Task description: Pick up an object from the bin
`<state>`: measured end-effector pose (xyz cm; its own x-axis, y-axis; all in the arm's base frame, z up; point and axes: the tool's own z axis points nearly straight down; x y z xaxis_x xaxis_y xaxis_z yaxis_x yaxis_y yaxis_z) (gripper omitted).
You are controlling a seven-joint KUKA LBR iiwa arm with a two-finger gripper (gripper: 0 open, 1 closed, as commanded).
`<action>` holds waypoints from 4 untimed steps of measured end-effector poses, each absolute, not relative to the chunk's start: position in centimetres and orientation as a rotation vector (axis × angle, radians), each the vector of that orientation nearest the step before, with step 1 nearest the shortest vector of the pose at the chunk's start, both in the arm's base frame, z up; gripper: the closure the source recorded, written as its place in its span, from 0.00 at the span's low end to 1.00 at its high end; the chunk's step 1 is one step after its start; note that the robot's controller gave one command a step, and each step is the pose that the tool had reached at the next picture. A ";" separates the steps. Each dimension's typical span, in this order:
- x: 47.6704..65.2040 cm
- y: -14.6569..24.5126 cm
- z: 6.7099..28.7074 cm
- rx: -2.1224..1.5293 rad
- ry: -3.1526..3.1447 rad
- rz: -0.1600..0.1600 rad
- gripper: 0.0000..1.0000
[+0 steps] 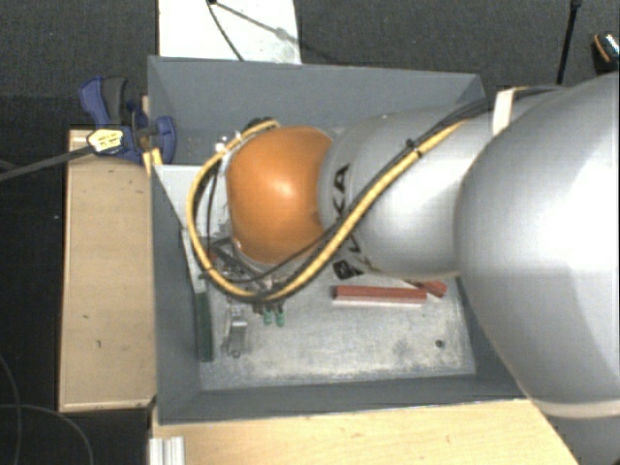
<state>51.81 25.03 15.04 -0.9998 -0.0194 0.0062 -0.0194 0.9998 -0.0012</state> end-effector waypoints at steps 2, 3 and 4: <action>52.5 9.7 7.0 -0.073 -3.138 0.007 0.00; 59.0 2.9 7.1 -0.333 -3.131 0.002 0.00; 58.9 3.3 7.1 -0.334 -3.127 -0.003 1.00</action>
Offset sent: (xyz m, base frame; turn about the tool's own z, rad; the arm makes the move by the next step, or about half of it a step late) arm 0.0550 -0.0551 -0.0775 0.1170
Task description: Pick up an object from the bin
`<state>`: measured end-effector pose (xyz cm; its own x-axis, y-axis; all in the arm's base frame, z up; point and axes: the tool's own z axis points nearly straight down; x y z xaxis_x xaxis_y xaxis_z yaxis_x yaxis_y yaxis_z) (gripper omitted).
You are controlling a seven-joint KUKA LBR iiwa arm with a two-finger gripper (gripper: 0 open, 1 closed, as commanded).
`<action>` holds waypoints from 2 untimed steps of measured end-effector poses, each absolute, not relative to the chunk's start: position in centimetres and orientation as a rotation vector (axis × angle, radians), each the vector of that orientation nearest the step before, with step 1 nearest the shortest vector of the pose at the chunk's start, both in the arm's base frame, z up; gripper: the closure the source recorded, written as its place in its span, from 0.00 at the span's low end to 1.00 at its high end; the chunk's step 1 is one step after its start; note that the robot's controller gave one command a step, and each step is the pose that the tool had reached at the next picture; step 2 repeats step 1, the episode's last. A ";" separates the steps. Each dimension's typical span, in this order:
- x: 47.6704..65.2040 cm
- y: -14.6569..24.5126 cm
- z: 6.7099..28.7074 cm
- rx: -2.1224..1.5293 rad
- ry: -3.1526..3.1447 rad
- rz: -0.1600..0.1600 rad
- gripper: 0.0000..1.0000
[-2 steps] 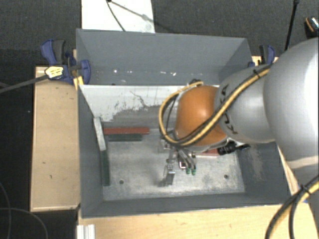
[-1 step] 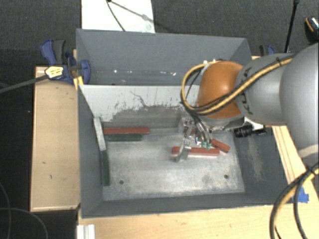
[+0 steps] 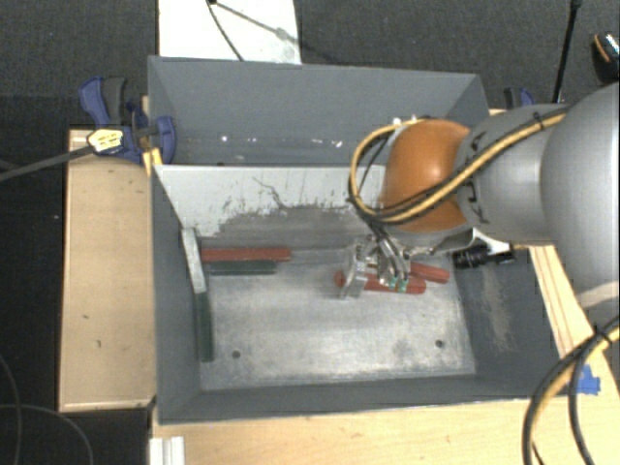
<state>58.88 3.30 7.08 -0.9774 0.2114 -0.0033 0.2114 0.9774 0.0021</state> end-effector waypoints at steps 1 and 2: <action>56.4 2.8 24.5 0.283 3.119 0.003 1.00; 56.4 2.8 24.5 0.283 3.119 0.003 1.00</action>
Offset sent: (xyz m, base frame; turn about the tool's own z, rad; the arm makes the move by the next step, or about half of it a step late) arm -0.0267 -0.0053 0.1685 -0.0380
